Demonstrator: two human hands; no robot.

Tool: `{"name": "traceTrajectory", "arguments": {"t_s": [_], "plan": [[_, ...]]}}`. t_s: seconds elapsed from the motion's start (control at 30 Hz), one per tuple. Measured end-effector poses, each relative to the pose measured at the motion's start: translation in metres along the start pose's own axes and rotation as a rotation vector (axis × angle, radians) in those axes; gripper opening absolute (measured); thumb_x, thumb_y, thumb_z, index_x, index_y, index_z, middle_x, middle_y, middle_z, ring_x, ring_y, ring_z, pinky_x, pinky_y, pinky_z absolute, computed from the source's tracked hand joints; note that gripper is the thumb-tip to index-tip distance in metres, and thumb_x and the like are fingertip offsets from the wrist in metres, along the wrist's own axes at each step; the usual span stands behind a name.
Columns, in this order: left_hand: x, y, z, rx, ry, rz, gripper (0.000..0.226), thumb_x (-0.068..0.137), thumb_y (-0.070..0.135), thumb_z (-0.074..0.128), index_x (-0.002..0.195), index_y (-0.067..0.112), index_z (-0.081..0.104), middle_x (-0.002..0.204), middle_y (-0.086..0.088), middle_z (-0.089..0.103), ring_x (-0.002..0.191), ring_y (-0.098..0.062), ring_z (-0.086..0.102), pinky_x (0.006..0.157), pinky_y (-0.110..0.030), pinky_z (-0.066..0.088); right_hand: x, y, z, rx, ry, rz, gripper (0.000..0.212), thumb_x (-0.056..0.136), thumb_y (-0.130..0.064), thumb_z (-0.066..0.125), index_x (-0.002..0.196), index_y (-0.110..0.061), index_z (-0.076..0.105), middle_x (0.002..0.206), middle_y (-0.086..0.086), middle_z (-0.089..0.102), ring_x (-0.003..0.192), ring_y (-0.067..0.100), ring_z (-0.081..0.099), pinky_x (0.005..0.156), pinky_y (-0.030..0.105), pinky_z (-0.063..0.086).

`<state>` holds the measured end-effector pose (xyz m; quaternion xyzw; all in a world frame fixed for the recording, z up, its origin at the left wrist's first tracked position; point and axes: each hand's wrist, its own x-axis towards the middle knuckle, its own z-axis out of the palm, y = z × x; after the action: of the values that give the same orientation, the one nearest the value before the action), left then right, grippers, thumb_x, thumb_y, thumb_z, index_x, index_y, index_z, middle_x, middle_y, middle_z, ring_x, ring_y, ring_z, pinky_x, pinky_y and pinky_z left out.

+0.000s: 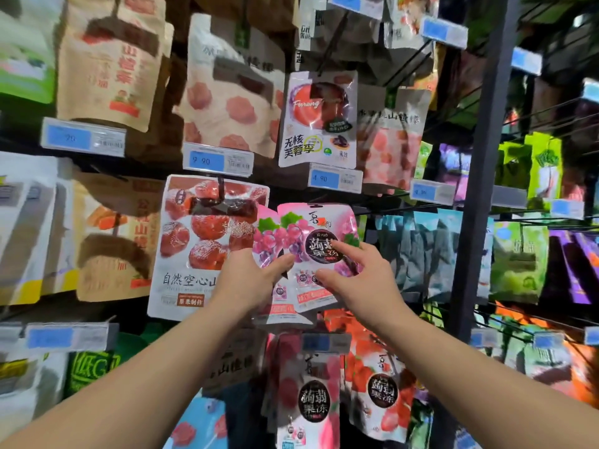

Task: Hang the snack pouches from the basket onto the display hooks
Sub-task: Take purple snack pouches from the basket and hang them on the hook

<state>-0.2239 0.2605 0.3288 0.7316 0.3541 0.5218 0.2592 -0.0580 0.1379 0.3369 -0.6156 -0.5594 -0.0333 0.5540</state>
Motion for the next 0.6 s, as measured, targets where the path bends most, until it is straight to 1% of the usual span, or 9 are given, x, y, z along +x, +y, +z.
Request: {"name": "traceTrajectory", "arguments": {"t_s": [0.1, 0.17, 0.23, 0.3, 0.4, 0.43, 0.5, 0.53, 0.6], "plan": [[-0.003, 0.002, 0.002, -0.001, -0.009, 0.02, 0.064, 0.085, 0.062, 0.068, 0.067, 0.001, 0.062, 0.052, -0.003, 0.052, 0.044, -0.019, 0.042, 0.049, -0.031, 0.035, -0.006, 0.006, 0.004, 0.043, 0.061, -0.001, 0.068, 0.079, -0.041, 0.084, 0.141, -0.031, 0.059, 0.145, -0.007, 0.043, 0.135, 0.01, 0.046, 0.11, 0.033, 0.044], [-0.001, 0.005, 0.002, 0.02, -0.007, 0.049, 0.059, 0.087, 0.058, 0.069, 0.061, 0.006, 0.056, 0.05, -0.003, 0.051, 0.043, -0.019, 0.041, 0.048, -0.031, 0.034, -0.005, 0.007, 0.005, 0.07, 0.089, -0.004, 0.068, 0.079, -0.041, 0.084, 0.141, -0.031, 0.059, 0.144, -0.009, 0.043, 0.137, 0.009, 0.044, 0.117, 0.04, 0.039], [0.004, 0.007, 0.001, 0.021, 0.003, 0.063, 0.062, 0.087, 0.057, 0.069, 0.062, 0.002, 0.056, 0.052, -0.013, 0.057, 0.044, -0.02, 0.044, 0.048, -0.032, 0.035, -0.001, 0.006, 0.005, 0.075, 0.115, -0.007, 0.067, 0.079, -0.042, 0.084, 0.141, -0.033, 0.059, 0.146, -0.009, 0.042, 0.139, 0.01, 0.042, 0.118, 0.042, 0.037], [0.01, 0.009, 0.0, 0.027, 0.012, 0.072, 0.065, 0.087, 0.057, 0.069, 0.068, -0.005, 0.06, 0.061, -0.02, 0.064, 0.045, -0.021, 0.046, 0.049, -0.032, 0.036, 0.007, 0.004, 0.004, 0.074, 0.127, -0.002, 0.067, 0.079, -0.042, 0.084, 0.14, -0.033, 0.06, 0.149, -0.007, 0.042, 0.14, 0.011, 0.042, 0.118, 0.038, 0.037], [0.018, 0.014, 0.0, 0.082, 0.013, 0.098, 0.064, 0.086, 0.06, 0.068, 0.058, 0.005, 0.051, 0.051, -0.014, 0.054, 0.042, -0.022, 0.042, 0.046, -0.033, 0.034, 0.017, 0.0, 0.004, 0.093, 0.115, -0.007, 0.067, 0.081, -0.035, 0.085, 0.142, -0.027, 0.059, 0.14, -0.007, 0.045, 0.121, -0.002, 0.05, 0.098, 0.008, 0.04], [0.02, 0.016, 0.0, 0.105, 0.014, 0.099, 0.062, 0.086, 0.06, 0.068, 0.055, 0.01, 0.047, 0.047, -0.008, 0.049, 0.041, -0.021, 0.039, 0.045, -0.032, 0.032, 0.019, 0.0, 0.004, 0.102, 0.115, -0.006, 0.067, 0.081, -0.033, 0.085, 0.142, -0.026, 0.059, 0.138, -0.007, 0.046, 0.116, -0.003, 0.051, 0.094, 0.007, 0.039], [0.021, 0.017, 0.002, 0.124, 0.021, 0.087, 0.061, 0.086, 0.059, 0.069, 0.052, 0.014, 0.043, 0.044, -0.002, 0.046, 0.039, -0.02, 0.037, 0.044, -0.029, 0.03, 0.02, 0.002, 0.004, 0.107, 0.122, 0.004, 0.067, 0.081, -0.033, 0.085, 0.143, -0.025, 0.059, 0.14, -0.006, 0.046, 0.118, 0.002, 0.051, 0.095, 0.013, 0.038], [0.022, 0.016, 0.004, 0.121, 0.023, 0.086, 0.061, 0.086, 0.058, 0.07, 0.052, 0.014, 0.043, 0.045, -0.001, 0.046, 0.04, -0.02, 0.038, 0.045, -0.03, 0.031, 0.02, 0.004, 0.005, 0.105, 0.124, 0.009, 0.067, 0.081, -0.033, 0.085, 0.142, -0.024, 0.059, 0.14, -0.006, 0.046, 0.117, 0.002, 0.051, 0.092, 0.009, 0.038], [0.022, 0.012, 0.008, 0.101, 0.017, 0.088, 0.057, 0.086, 0.056, 0.071, 0.055, 0.015, 0.045, 0.046, -0.001, 0.048, 0.042, -0.021, 0.04, 0.047, -0.032, 0.034, 0.02, 0.007, 0.004, 0.097, 0.116, 0.012, 0.066, 0.081, -0.033, 0.085, 0.142, -0.024, 0.06, 0.135, -0.008, 0.049, 0.108, -0.006, 0.052, 0.075, -0.001, 0.04]]}}
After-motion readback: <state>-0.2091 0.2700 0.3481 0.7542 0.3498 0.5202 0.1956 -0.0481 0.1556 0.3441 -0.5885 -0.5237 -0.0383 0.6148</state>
